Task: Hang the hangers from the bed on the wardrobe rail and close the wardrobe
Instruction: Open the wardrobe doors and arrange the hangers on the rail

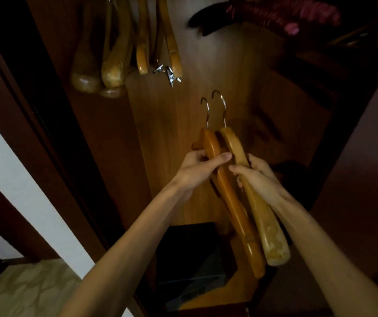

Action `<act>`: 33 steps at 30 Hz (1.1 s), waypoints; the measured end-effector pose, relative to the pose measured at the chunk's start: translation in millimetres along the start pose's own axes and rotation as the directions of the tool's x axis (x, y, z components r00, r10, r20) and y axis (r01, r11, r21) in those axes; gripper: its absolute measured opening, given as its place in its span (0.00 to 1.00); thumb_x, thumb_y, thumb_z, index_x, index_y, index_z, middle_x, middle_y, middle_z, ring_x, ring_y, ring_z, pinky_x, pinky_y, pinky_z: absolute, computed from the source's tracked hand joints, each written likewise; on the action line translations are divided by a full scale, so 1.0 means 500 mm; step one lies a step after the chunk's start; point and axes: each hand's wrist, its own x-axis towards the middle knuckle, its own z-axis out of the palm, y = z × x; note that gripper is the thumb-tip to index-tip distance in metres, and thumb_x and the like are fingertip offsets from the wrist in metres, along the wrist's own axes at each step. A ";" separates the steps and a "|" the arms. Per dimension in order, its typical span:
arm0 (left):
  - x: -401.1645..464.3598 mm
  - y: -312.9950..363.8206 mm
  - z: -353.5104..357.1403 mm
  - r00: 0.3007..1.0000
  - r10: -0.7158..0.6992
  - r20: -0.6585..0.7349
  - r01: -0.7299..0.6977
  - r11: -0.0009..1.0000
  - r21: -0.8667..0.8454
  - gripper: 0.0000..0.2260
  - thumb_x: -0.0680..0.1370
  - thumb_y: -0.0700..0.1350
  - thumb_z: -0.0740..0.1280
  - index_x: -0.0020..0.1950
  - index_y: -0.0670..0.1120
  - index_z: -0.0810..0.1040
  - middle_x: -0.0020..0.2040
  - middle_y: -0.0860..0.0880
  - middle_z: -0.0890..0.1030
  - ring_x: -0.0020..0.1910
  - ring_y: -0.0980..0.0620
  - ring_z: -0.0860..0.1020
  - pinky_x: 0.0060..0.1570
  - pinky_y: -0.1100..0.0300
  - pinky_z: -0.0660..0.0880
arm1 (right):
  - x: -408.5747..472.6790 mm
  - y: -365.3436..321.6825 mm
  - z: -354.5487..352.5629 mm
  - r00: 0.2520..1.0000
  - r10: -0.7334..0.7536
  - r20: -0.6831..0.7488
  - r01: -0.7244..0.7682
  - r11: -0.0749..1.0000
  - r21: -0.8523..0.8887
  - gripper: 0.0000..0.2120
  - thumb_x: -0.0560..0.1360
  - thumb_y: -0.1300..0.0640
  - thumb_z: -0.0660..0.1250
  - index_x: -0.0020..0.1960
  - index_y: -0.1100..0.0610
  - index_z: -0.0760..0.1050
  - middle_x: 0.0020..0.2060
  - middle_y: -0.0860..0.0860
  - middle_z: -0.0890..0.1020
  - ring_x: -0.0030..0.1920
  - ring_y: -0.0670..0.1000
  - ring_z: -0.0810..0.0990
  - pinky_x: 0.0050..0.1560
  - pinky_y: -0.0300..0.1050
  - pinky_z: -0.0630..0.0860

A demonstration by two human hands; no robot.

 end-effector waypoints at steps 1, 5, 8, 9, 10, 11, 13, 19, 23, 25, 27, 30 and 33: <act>0.010 0.028 0.000 1.000 0.020 -0.003 -0.020 1.000 0.022 0.09 0.78 0.54 0.72 0.43 0.50 0.82 0.37 0.56 0.84 0.39 0.64 0.82 0.51 0.59 0.72 | 0.010 -0.026 -0.010 0.999 -0.023 -0.028 0.023 1.000 -0.003 0.04 0.79 0.56 0.68 0.52 0.55 0.78 0.33 0.50 0.78 0.32 0.47 0.77 0.36 0.43 0.75; 0.056 0.135 -0.001 0.991 0.098 -0.093 -0.092 0.993 0.071 0.12 0.76 0.57 0.73 0.47 0.48 0.84 0.42 0.51 0.86 0.50 0.52 0.84 0.62 0.51 0.76 | 0.066 -0.117 -0.042 0.991 -0.102 -0.085 0.101 0.995 -0.011 0.09 0.79 0.51 0.67 0.53 0.56 0.79 0.38 0.52 0.80 0.37 0.49 0.81 0.39 0.45 0.79; 0.101 0.212 -0.006 0.983 0.117 -0.139 -0.108 0.992 0.071 0.17 0.74 0.58 0.74 0.50 0.45 0.83 0.41 0.50 0.86 0.43 0.53 0.84 0.52 0.54 0.79 | 0.112 -0.183 -0.069 0.983 -0.138 -0.120 0.139 0.990 0.006 0.12 0.77 0.50 0.68 0.56 0.56 0.79 0.41 0.51 0.83 0.40 0.48 0.83 0.39 0.43 0.78; 0.115 0.237 -0.011 0.983 0.114 -0.147 -0.106 0.992 0.064 0.18 0.74 0.58 0.74 0.52 0.44 0.83 0.39 0.51 0.85 0.37 0.57 0.82 0.44 0.59 0.77 | 0.125 -0.204 -0.077 0.982 -0.147 -0.121 0.150 0.989 0.009 0.12 0.77 0.50 0.68 0.55 0.57 0.79 0.41 0.49 0.84 0.39 0.46 0.83 0.38 0.41 0.77; 0.130 0.262 -0.016 0.980 0.109 -0.167 -0.102 0.993 0.053 0.21 0.74 0.58 0.74 0.56 0.43 0.81 0.36 0.52 0.84 0.32 0.59 0.80 0.38 0.62 0.74 | 0.141 -0.225 -0.087 0.980 -0.157 -0.122 0.160 0.987 0.014 0.13 0.77 0.50 0.69 0.56 0.57 0.79 0.40 0.48 0.84 0.38 0.45 0.83 0.37 0.39 0.76; 0.145 0.284 -0.024 0.975 0.117 -0.190 -0.110 0.993 0.046 0.25 0.74 0.58 0.74 0.61 0.41 0.78 0.35 0.53 0.84 0.28 0.60 0.78 0.34 0.63 0.72 | 0.156 -0.246 -0.095 0.978 -0.166 -0.129 0.170 0.985 0.019 0.13 0.77 0.51 0.69 0.56 0.58 0.79 0.39 0.48 0.83 0.37 0.44 0.83 0.36 0.38 0.76; 0.169 0.325 -0.040 0.958 0.149 -0.243 -0.143 0.989 0.042 0.24 0.74 0.56 0.73 0.63 0.42 0.77 0.30 0.54 0.81 0.24 0.59 0.75 0.29 0.64 0.70 | 0.186 -0.283 -0.110 0.971 -0.184 -0.151 0.190 0.981 0.024 0.12 0.76 0.51 0.69 0.54 0.59 0.79 0.36 0.48 0.82 0.32 0.43 0.81 0.33 0.37 0.76; 0.230 0.436 -0.085 0.940 0.159 -0.300 -0.172 0.985 -0.019 0.13 0.79 0.50 0.67 0.36 0.50 0.77 0.29 0.54 0.76 0.26 0.58 0.70 0.28 0.66 0.69 | 0.283 -0.377 -0.129 0.958 -0.213 -0.190 0.218 0.976 0.003 0.10 0.73 0.50 0.70 0.45 0.57 0.81 0.35 0.50 0.81 0.36 0.49 0.79 0.40 0.43 0.75; 0.276 0.481 -0.102 0.931 0.159 -0.329 -0.173 0.985 -0.014 0.12 0.79 0.51 0.68 0.37 0.50 0.77 0.27 0.55 0.75 0.24 0.59 0.69 0.27 0.66 0.67 | 0.346 -0.423 -0.131 0.954 -0.221 -0.200 0.224 0.974 -0.007 0.15 0.71 0.47 0.70 0.48 0.58 0.83 0.39 0.52 0.83 0.41 0.52 0.83 0.43 0.46 0.77; 0.294 0.496 -0.107 0.924 0.157 -0.350 -0.155 0.987 0.032 0.12 0.79 0.52 0.68 0.37 0.50 0.77 0.27 0.55 0.75 0.25 0.58 0.69 0.24 0.67 0.67 | 0.369 -0.440 -0.129 0.957 -0.221 -0.188 0.221 0.975 -0.020 0.14 0.69 0.46 0.71 0.45 0.57 0.83 0.40 0.53 0.85 0.42 0.53 0.84 0.47 0.49 0.80; 0.311 0.508 -0.112 0.919 0.155 -0.362 -0.134 0.987 0.085 0.12 0.80 0.52 0.67 0.38 0.50 0.75 0.28 0.54 0.75 0.25 0.57 0.69 0.24 0.67 0.67 | 0.392 -0.453 -0.125 0.963 -0.213 -0.164 0.214 0.977 -0.015 0.15 0.67 0.45 0.72 0.47 0.55 0.83 0.44 0.53 0.86 0.46 0.53 0.85 0.53 0.52 0.81; 0.338 0.520 -0.130 0.924 0.139 -0.355 -0.109 0.989 0.104 0.11 0.79 0.52 0.68 0.39 0.50 0.75 0.30 0.53 0.73 0.26 0.57 0.68 0.27 0.66 0.66 | 0.423 -0.461 -0.119 0.973 -0.184 -0.139 0.183 0.983 -0.021 0.24 0.62 0.41 0.72 0.52 0.54 0.82 0.47 0.53 0.86 0.48 0.54 0.85 0.56 0.56 0.81; 0.359 0.530 -0.143 0.916 0.133 -0.377 -0.100 0.989 0.106 0.12 0.78 0.54 0.69 0.38 0.50 0.76 0.31 0.53 0.75 0.25 0.57 0.68 0.27 0.65 0.67 | 0.451 -0.458 -0.115 0.977 -0.172 -0.130 0.171 0.985 -0.017 0.24 0.64 0.42 0.71 0.55 0.55 0.81 0.48 0.54 0.86 0.48 0.54 0.85 0.55 0.56 0.81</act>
